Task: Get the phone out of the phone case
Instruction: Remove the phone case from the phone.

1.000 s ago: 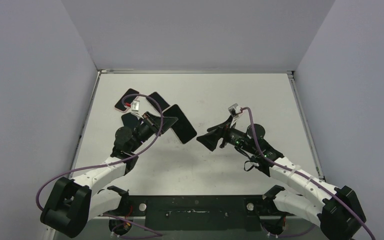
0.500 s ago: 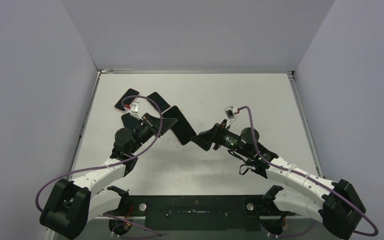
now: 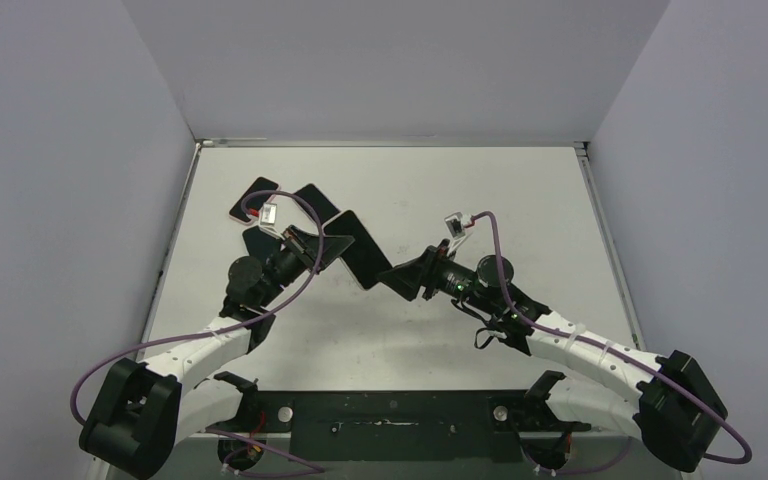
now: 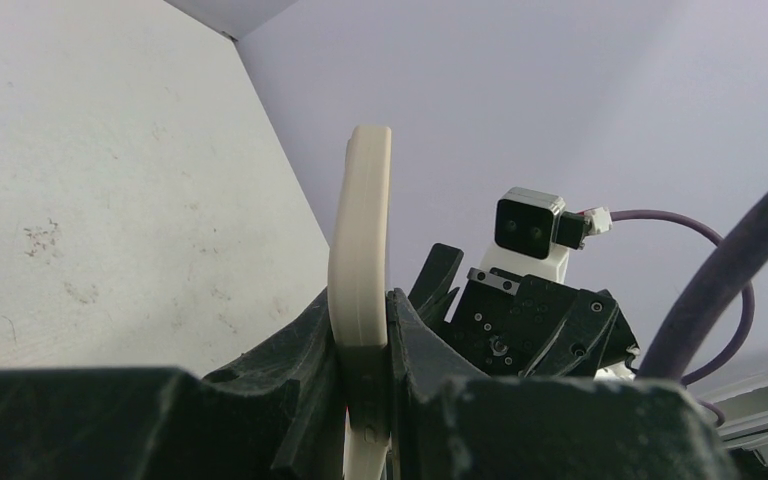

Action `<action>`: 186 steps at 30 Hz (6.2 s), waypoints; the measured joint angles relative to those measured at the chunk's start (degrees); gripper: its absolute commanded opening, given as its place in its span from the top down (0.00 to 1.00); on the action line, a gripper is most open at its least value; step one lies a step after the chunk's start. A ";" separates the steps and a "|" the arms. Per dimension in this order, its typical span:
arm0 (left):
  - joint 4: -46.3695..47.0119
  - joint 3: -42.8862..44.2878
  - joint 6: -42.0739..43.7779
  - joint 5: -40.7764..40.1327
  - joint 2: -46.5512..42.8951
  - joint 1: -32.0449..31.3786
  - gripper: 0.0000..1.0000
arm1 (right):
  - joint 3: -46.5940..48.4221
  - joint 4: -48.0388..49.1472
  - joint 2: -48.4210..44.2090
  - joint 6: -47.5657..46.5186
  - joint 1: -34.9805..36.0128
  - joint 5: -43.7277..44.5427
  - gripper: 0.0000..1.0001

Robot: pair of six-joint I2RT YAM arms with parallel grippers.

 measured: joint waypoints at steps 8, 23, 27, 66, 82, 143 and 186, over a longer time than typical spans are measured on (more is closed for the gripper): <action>1.62 0.00 -0.37 -0.07 0.04 0.31 1.00 | 0.00 1.92 0.24 0.44 0.04 -0.09 0.36; 2.89 -0.11 2.56 -2.47 -1.44 0.02 1.00 | -0.20 7.72 3.32 3.26 0.22 -0.98 0.37; 3.87 -1.11 1.66 -3.89 -1.49 -0.26 1.00 | -0.46 9.55 4.92 3.37 0.22 -0.96 0.37; -1.62 -1.27 13.62 -22.32 -5.51 -11.45 1.00 | -2.21 15.72 8.52 6.78 0.52 -9.55 0.43; -2.73 -6.21 7.06 -24.20 -5.95 -12.11 1.00 | -2.21 15.06 4.33 4.24 1.18 -4.98 0.37; 13.57 -12.76 -3.52 -31.76 -5.70 -11.63 1.00 | -2.19 11.67 6.40 5.79 9.92 8.02 0.53; 19.28 -6.88 6.75 -26.51 1.51 -15.85 1.00 | 2.45 16.57 12.83 6.25 0.98 -8.31 0.88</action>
